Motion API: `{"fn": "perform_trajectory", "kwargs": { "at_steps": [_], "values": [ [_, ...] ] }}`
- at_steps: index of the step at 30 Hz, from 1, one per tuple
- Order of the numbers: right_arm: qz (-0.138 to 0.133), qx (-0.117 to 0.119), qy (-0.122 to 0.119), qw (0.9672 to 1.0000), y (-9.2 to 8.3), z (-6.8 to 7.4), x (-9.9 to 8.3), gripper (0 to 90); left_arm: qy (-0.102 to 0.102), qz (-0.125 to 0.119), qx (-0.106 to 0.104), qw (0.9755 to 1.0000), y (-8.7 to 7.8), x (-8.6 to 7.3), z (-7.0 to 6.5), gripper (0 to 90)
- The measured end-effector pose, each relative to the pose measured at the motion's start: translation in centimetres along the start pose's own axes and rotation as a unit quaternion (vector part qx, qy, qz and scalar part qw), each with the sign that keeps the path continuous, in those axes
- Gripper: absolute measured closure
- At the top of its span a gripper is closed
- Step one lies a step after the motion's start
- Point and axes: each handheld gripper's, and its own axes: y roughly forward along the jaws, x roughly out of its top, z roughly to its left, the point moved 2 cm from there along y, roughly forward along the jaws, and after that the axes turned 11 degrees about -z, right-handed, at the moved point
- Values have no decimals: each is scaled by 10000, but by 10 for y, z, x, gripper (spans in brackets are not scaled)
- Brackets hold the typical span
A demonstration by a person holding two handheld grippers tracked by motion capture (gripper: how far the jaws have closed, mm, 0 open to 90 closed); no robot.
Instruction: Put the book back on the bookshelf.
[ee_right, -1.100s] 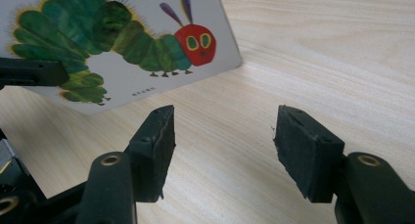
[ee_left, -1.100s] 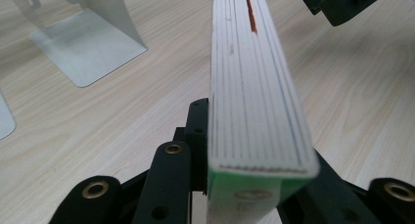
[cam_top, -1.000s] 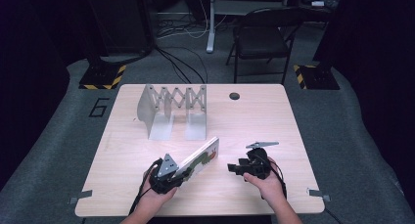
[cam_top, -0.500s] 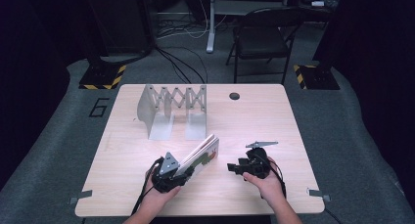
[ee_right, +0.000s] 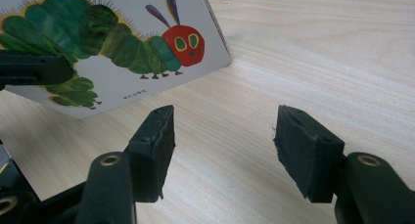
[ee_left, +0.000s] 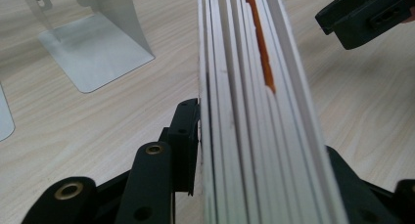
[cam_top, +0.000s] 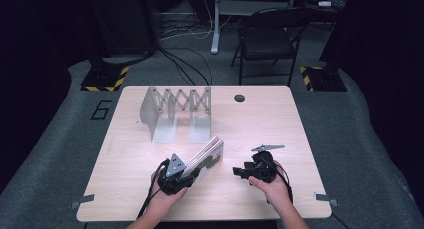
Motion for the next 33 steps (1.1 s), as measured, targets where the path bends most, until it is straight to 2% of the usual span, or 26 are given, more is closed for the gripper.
{"fn": "perform_trajectory", "kwargs": {
  "at_steps": [8,9,11,15,17,18,20,23,25,26,27,28,32,33],
  "values": [
    [2,-18,8,10000,-1,0,-1,399,9,27,-11,10000,1,2,0,651],
    [-40,-9,-42,10000,0,-1,-1,399,12,44,-5,10000,1,2,0,658],
    [-11,-30,23,10000,-1,-1,-1,399,-15,42,-28,10000,1,2,0,680],
    [-19,-32,11,10000,-2,-1,-1,398,-49,100,-136,9998,1,4,1,725],
    [-39,-38,13,10000,-2,-1,-1,398,-49,70,-125,9999,2,4,0,733],
    [-37,-41,19,10000,-2,-1,-2,398,27,122,-158,9998,1,4,-1,737],
    [-41,-43,17,10000,-2,-1,-2,398,35,175,-210,9996,1,4,-2,745],
    [-30,-44,8,10000,-2,-2,-2,398,106,140,-159,9997,2,5,-3,753],
    [-28,-46,10,10000,-2,-2,-2,398,103,184,-205,9996,1,5,-4,755],
    [-12,-51,29,10000,-2,-2,-2,398,178,138,-131,9997,2,5,-5,755],
    [4,-60,56,10000,-3,-1,-2,398,212,183,-190,9994,1,6,-5,756],
    [-5,-63,47,10000,-3,-2,-2,398,245,125,-135,9995,2,6,-6,757],
    [-41,-59,7,10000,-4,-4,-2,398,238,185,-236,9993,0,9,-6,758],
    [-74,-53,3,10000,-3,-5,-2,398,182,165,-255,9994,0,10,-6,758]
  ]
}}
